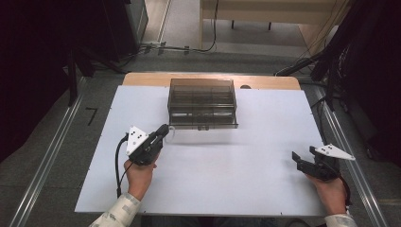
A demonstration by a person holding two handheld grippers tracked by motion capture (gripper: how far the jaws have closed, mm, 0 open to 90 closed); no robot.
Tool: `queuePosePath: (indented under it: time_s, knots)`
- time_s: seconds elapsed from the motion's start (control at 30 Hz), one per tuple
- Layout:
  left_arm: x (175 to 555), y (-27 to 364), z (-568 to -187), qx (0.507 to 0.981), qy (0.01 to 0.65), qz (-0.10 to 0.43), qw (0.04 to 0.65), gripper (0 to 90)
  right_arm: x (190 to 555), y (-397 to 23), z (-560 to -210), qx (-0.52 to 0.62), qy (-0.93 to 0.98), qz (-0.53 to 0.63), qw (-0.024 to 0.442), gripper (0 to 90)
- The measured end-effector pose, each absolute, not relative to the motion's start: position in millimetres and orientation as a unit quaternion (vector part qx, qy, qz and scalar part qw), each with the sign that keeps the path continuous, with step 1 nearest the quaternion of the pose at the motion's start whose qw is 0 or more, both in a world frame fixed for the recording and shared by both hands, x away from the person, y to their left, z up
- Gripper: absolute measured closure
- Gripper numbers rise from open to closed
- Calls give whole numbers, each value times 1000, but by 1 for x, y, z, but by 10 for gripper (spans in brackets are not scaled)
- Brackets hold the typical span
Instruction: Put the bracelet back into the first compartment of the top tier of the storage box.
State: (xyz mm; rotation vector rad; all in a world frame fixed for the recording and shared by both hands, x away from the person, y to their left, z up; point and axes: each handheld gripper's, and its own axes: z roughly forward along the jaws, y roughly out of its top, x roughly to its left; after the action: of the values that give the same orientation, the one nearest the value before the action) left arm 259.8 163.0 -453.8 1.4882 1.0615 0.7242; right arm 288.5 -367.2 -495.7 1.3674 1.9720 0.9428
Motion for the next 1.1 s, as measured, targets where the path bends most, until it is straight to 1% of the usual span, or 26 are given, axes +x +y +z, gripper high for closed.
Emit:
queuePosePath:
  time_s: [1.1]
  knots:
    - [279,152,-440,605,444,309,584,873,289,-367,-497,509,736,351,276,239]
